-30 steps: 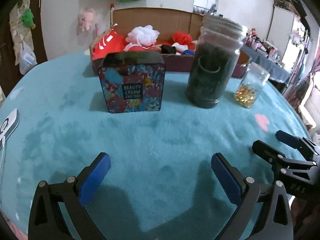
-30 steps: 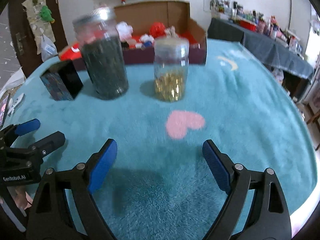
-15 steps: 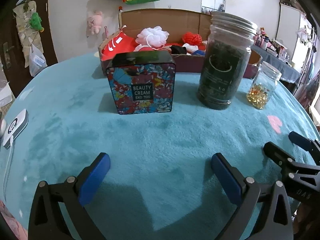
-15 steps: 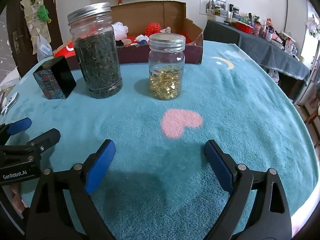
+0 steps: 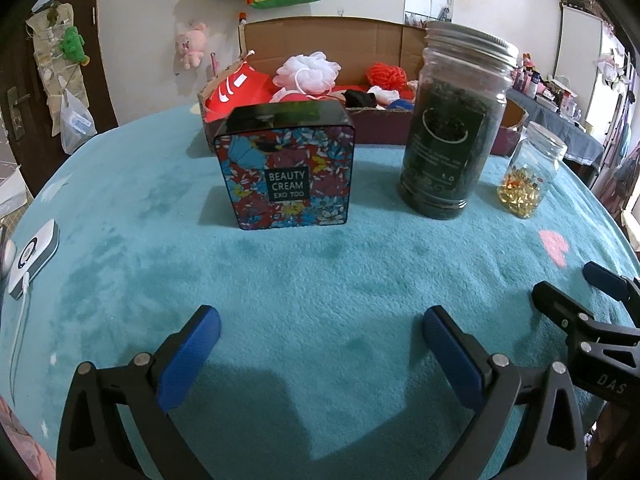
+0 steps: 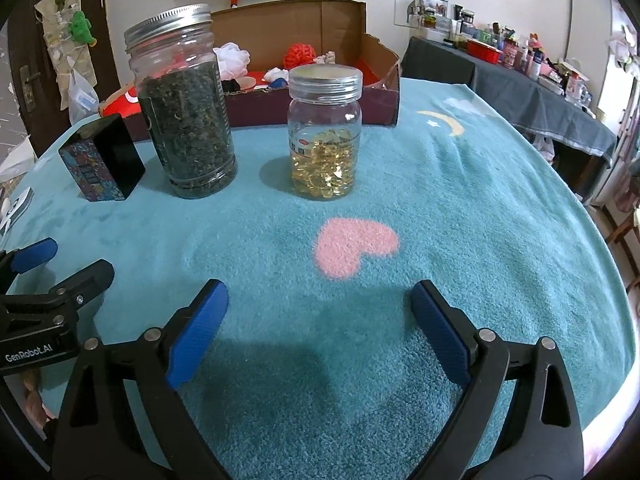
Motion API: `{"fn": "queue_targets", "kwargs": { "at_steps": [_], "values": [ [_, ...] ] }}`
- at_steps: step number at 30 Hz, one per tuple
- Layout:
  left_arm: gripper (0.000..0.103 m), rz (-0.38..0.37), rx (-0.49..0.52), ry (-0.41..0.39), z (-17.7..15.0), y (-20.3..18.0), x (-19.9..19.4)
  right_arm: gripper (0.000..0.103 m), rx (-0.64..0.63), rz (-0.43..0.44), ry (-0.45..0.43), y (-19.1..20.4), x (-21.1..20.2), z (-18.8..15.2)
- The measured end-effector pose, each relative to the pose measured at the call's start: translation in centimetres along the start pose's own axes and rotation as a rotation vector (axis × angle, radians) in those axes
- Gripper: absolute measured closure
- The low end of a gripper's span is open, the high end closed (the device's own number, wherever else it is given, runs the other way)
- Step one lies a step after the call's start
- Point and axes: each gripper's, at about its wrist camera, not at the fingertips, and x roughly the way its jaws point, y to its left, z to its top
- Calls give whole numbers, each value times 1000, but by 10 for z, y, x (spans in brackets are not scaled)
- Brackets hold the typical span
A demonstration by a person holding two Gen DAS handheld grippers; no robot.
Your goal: Organize soft objects
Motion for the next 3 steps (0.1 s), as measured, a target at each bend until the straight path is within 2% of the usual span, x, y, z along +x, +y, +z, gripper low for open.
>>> {"fn": "queue_targets", "kwargs": {
  "at_steps": [3],
  "values": [
    [0, -2, -1, 1, 0, 0, 0, 9, -2, -1, 0, 0, 0, 0]
  ]
}}
